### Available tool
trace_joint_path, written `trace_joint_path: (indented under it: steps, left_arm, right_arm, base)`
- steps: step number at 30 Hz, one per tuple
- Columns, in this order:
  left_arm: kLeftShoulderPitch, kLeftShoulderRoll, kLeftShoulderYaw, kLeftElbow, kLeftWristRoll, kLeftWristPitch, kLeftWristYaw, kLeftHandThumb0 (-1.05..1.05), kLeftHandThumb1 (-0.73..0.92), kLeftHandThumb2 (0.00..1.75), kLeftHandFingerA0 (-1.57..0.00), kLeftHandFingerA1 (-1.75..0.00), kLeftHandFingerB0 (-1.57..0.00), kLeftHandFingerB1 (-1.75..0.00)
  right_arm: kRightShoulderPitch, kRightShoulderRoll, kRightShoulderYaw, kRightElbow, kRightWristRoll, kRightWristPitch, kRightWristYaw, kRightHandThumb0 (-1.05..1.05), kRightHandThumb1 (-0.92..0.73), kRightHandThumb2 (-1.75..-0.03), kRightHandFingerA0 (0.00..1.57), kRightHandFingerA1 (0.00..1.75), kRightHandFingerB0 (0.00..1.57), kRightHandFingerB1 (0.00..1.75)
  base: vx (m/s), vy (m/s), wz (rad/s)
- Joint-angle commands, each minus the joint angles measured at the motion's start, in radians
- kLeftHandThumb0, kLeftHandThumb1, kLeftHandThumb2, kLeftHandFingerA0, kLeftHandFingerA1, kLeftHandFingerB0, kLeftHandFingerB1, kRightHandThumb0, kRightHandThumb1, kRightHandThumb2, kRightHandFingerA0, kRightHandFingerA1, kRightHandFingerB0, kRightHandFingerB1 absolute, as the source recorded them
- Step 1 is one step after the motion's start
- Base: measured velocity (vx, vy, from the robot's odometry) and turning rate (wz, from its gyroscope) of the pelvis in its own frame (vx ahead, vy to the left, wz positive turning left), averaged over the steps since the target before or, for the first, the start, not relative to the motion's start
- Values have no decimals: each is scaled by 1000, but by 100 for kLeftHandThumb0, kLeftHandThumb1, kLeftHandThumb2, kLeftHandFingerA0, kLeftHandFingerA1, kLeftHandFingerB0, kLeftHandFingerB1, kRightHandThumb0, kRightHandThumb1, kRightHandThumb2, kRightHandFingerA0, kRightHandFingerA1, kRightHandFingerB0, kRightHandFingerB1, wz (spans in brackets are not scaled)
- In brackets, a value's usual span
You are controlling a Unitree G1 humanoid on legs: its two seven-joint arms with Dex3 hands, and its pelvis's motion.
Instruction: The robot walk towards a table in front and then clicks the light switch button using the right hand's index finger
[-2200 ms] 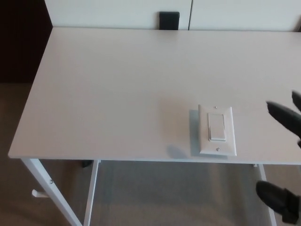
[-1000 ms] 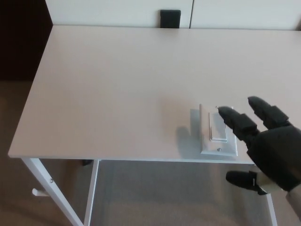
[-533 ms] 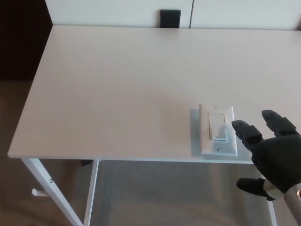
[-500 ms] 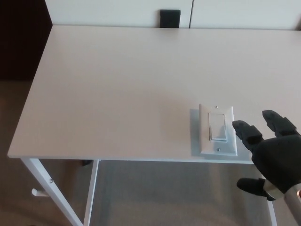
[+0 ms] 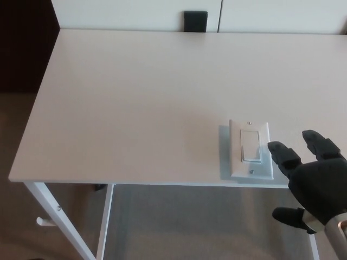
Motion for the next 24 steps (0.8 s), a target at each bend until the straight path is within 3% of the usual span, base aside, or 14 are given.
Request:
trace_joint_path:
  steps: [1,3,7,8,12,24]
  left_arm:
    - [-3,16,-3,-6,17,11,6,-23,58,57,-66,-48,-45,-42]
    - [-1,16,-3,-11,18,13,8,-22,58,57,-66,-47,-46,-41]
    - [-2,18,-3,-10,17,15,5,-23,58,56,-66,-47,-46,-41]
    - [-1,19,-4,-13,19,24,5,-23,58,57,-66,-47,-46,-41]
    - [-3,18,-6,-13,23,14,8,-23,58,56,-66,-48,-45,-41]
    - [-19,27,-13,14,44,-8,6,-22,59,57,-65,-48,-46,-42]
  right_arm:
    - [-25,-15,10,-13,-14,36,3,-99,-66,-102,0,8,10,1]
    - [-29,-11,14,-12,-12,47,4,-99,-66,-102,0,8,4,1]
    - [-35,-15,26,-11,-20,56,-4,-102,-67,-101,0,3,10,0]
    - [-36,-15,31,-10,-23,57,-10,-99,-65,-101,0,8,3,1]
    - [-39,-16,37,-2,-15,61,-15,-102,-67,-101,0,2,11,0]
    - [-40,-5,79,20,-3,65,-46,-99,-65,-100,0,1,12,8]
  base:
    - [0,0,0]
    - [0,0,0]
    - [0,0,0]
    - [0,0,0]
    - [0,0,0]
    - [0,0,0]
